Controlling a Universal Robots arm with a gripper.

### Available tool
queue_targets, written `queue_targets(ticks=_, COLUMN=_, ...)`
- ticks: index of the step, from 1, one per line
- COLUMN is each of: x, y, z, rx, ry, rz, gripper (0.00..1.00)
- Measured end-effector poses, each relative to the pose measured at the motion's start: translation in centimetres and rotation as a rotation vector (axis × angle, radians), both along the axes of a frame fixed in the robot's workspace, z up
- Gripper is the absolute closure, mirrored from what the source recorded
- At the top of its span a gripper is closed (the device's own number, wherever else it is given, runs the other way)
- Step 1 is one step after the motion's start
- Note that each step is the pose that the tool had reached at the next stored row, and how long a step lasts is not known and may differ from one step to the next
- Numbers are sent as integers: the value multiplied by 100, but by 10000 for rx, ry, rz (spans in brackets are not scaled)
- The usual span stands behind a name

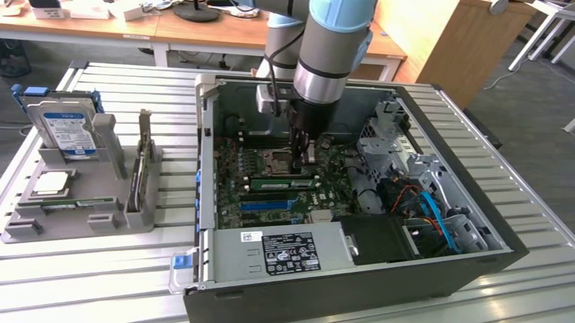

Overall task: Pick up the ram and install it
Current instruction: 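Press down the ram until it locks into place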

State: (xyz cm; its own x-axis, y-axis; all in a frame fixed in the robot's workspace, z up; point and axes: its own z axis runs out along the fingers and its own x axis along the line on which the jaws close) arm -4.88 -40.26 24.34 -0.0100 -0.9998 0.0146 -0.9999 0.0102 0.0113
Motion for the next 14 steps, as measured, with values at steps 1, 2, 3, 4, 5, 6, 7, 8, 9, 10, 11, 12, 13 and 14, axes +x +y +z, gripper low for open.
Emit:
queue_targets(ticks=1, x=-25, y=0, z=0, rx=1, ry=-6, rz=0, gripper=89)
queue_targets(ticks=2, x=-52, y=0, z=0, rx=2, ry=-12, rz=1, gripper=89)
queue_targets(ticks=3, x=-78, y=0, z=0, rx=1, ry=-15, rz=1, gripper=89)
queue_targets(ticks=4, x=-102, y=0, z=0, rx=1, ry=-17, rz=0, gripper=89)
queue_targets(ticks=5, x=-125, y=0, z=0, rx=0, ry=-19, rz=0, gripper=89)
queue_targets(ticks=6, x=-147, y=0, z=0, rx=1, ry=-20, rz=0, gripper=89)
queue_targets(ticks=7, x=-167, y=0, z=0, rx=1, ry=-20, rz=0, gripper=89)
queue_targets(ticks=8, x=-188, y=0, z=0, rx=1, ry=-21, rz=0, gripper=89)
queue_targets(ticks=9, x=-206, y=0, z=0, rx=1, ry=-21, rz=-1, gripper=89)
queue_targets(ticks=10, x=-223, y=0, z=0, rx=1, ry=-21, rz=-1, gripper=89)
queue_targets(ticks=11, x=-239, y=0, z=0, rx=1, ry=-20, rz=-2, gripper=89)
queue_targets(ticks=12, x=-255, y=0, z=0, rx=1, ry=-21, rz=-2, gripper=89)
queue_targets(ticks=13, x=-271, y=1, z=0, rx=1, ry=-21, rz=-2, gripper=89)
queue_targets(ticks=14, x=-286, y=0, z=0, rx=2, ry=-21, rz=-2, gripper=89)
